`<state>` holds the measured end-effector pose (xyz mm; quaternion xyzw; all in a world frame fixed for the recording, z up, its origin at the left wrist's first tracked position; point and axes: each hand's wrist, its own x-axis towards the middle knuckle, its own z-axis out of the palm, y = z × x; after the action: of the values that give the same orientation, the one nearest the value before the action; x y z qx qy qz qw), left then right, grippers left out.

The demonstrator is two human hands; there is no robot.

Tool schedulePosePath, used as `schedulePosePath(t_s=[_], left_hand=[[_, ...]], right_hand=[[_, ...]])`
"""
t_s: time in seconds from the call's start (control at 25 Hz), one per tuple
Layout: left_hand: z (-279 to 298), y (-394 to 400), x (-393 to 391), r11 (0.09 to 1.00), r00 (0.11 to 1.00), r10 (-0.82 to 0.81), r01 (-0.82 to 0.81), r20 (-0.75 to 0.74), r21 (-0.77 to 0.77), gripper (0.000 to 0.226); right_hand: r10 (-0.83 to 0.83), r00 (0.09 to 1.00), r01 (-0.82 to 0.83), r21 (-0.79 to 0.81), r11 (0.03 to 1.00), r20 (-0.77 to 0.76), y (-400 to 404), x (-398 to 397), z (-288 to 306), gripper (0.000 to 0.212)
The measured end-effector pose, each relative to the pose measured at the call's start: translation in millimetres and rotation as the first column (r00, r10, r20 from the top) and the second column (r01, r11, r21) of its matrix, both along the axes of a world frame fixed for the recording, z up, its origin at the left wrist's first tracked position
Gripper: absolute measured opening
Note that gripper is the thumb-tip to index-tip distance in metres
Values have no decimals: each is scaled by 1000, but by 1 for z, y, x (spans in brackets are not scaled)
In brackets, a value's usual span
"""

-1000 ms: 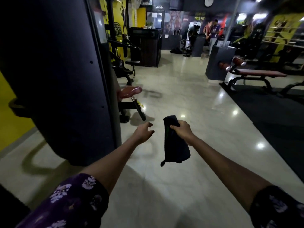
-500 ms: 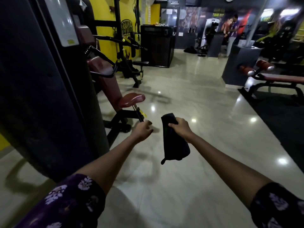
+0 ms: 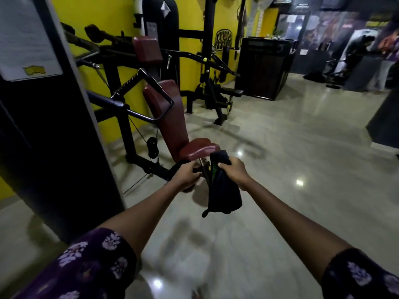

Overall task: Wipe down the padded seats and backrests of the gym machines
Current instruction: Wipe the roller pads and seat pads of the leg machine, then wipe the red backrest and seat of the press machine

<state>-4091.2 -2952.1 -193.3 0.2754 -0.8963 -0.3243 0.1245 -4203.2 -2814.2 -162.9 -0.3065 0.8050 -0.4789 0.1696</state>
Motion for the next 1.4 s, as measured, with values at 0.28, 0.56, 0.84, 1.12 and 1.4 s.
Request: schedulePosePath(t_s=[0.28,0.56,0.84,1.12,1.4], left_hand=[[10,-134,-149,992,992,122,-123,-31,-29,40],[7,-219,-243,979,981,192,-191,15,-68,42],[2,-324,-336,922,924,382,-382,-9,-64,45],[25,-404,-394,802,804,591,-595,-71,-50,43],[31,-494,-415,706,712,686,-701,-149,-103,42]], right_hand=[[95,995,-94,30,995,-23,-134,-157,7,26],[158,987,-158,1,987,33,-241,-268,9,24],[344,939,-344,14,939,12,-373,-389,8,18],[528,849,-528,-10,849,-33,-490,-466,35,20],[608,794,-608,-44,792,-22,-592,-481,25,19]])
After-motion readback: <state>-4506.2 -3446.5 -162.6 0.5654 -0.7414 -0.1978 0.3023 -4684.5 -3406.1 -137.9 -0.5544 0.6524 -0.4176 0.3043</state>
